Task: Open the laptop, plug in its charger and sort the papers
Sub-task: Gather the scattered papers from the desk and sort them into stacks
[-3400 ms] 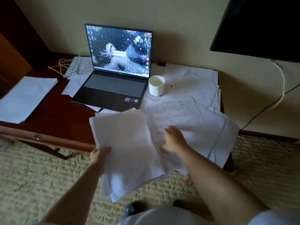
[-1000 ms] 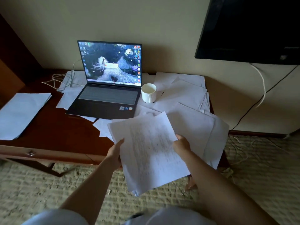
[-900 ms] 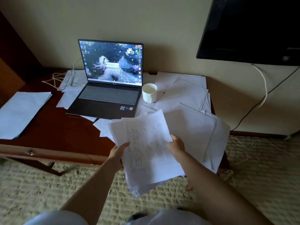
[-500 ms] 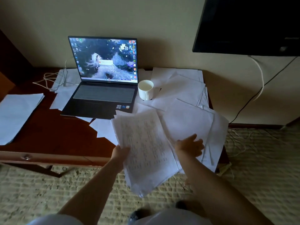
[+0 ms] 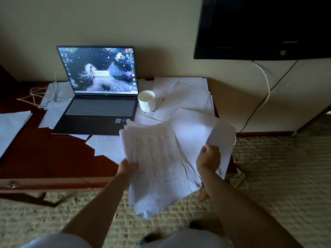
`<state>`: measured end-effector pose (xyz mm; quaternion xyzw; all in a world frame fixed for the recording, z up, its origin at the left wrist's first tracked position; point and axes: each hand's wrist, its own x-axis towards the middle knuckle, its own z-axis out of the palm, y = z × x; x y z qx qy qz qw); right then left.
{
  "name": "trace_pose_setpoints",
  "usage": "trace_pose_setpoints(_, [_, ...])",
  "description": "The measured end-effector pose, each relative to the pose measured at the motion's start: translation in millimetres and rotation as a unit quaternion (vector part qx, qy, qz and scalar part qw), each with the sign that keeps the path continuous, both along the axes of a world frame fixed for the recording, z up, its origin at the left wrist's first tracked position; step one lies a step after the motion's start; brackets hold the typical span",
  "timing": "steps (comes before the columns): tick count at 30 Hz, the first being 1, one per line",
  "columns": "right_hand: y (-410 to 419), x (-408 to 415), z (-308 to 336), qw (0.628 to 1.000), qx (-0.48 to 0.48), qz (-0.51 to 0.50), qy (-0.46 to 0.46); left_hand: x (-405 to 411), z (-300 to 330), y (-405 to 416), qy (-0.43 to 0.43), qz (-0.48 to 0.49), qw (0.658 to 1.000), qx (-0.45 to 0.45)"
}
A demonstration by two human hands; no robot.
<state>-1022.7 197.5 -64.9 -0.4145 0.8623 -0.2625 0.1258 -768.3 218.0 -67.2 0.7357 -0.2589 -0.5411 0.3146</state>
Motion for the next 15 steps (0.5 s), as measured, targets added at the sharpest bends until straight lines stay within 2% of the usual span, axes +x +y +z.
trace_pose_setpoints(2, [-1, 0, 9, 0.993, -0.104, -0.022, -0.046, 1, 3, 2, -0.028, 0.01, 1.0, 0.002])
trace_pose_setpoints(3, [-2, 0, 15, 0.988, -0.127, -0.048, -0.071, 0, 7, 4, -0.043, 0.015, 0.999, 0.0])
trace_pose_setpoints(9, [-2, -6, 36, 0.959, -0.176, -0.16, -0.152, 3, 14, 11, -0.1, 0.01, 0.995, 0.002])
trace_pose_setpoints(15, [-3, -19, 43, 0.921, -0.192, -0.259, -0.218, 10, 23, 16, -0.212, -0.048, 0.976, -0.011])
